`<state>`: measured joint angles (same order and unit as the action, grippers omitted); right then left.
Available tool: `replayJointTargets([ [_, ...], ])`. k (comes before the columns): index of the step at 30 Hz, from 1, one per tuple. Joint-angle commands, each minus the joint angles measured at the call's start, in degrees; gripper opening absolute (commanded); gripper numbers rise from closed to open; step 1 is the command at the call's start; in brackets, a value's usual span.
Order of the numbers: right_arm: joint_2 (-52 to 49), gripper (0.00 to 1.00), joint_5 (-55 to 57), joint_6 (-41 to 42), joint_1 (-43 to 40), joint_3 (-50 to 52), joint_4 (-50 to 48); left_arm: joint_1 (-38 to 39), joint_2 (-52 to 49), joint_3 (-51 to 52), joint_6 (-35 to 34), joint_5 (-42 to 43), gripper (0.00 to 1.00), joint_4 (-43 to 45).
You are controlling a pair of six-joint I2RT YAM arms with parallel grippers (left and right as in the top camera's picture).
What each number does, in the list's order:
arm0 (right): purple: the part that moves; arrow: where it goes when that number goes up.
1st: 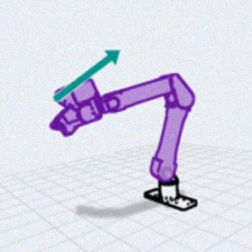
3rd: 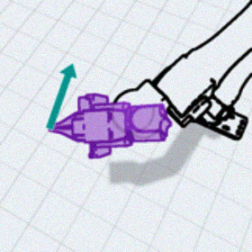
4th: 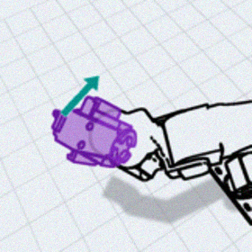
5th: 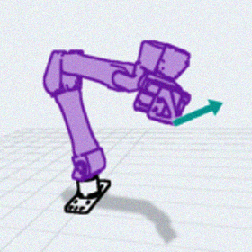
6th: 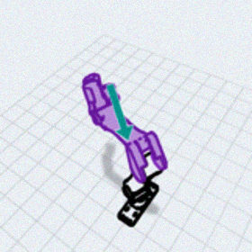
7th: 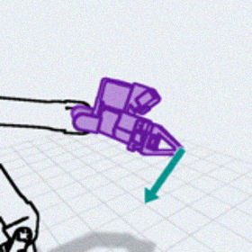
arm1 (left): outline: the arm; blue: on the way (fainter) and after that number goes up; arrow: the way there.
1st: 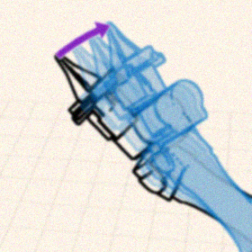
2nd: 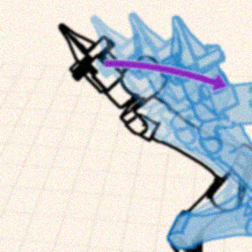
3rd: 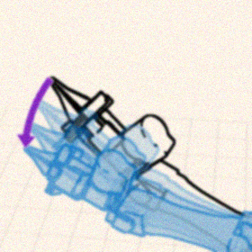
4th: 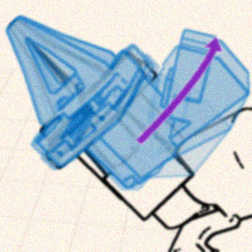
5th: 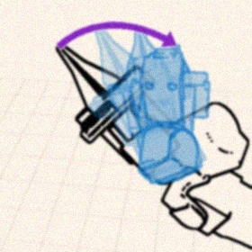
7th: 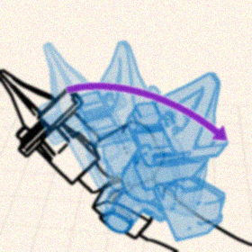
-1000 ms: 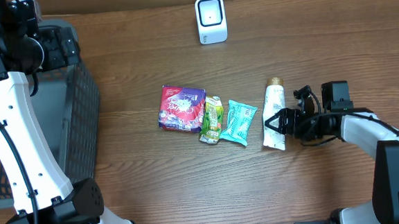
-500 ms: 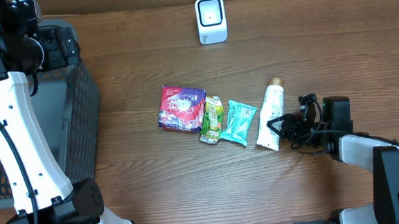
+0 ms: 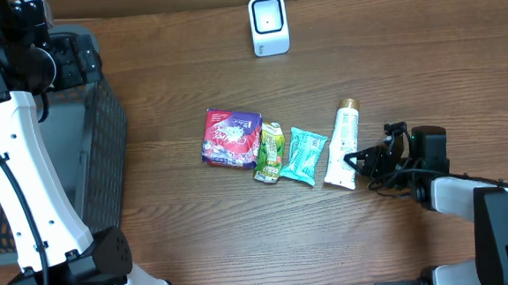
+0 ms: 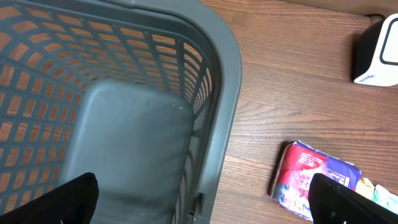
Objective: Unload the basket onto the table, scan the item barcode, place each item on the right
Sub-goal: 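Grasp the white tube with the right gripper, then lift the white tube with the right gripper toward the scanner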
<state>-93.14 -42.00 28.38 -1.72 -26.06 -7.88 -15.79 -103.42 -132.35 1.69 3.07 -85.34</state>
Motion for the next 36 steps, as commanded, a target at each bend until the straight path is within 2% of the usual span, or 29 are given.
replayJointTargets([
  [1, 0.72, 0.04, 5.92, -1.95, 0.07, -4.17, 8.39, 0.04, 0.35, -0.13, 0.90, 0.85, 0.99, 0.11],
  [6, 3.08, 0.04, 10.95, -9.64, 0.72, -17.88, 29.86, 0.04, 0.35, -0.13, 0.90, 0.85, 1.00, 0.11],
  [9, 3.15, 0.04, 20.48, -13.97, 2.91, -29.03, 44.59, 0.04, 0.35, -0.13, 0.90, 0.85, 1.00, 0.11],
  [13, 3.15, 0.04, 30.97, -16.98, 7.08, -40.83, 56.04, 0.07, 0.35, -0.13, 0.90, 0.85, 0.99, 0.11],
  [18, 3.15, 0.04, 38.80, -18.62, 12.46, -51.63, 61.27, 0.04, 0.35, -0.13, 0.90, 0.85, 1.00, 0.11],
  [21, 3.15, 0.04, 43.04, -19.52, 15.02, -54.31, 61.55, 0.04, 0.35, -0.13, 0.90, 0.85, 0.99, 0.11],
  [29, 0.79, 0.04, 56.57, -19.47, 22.05, -54.31, 63.82, 0.04, 0.35, -0.13, 0.90, 0.85, 1.00, 0.11],
  [36, -9.88, 0.04, 67.71, -18.62, 26.58, -53.40, 66.82, 0.04, 0.35, -0.13, 0.90, 0.85, 1.00, 0.11],
])
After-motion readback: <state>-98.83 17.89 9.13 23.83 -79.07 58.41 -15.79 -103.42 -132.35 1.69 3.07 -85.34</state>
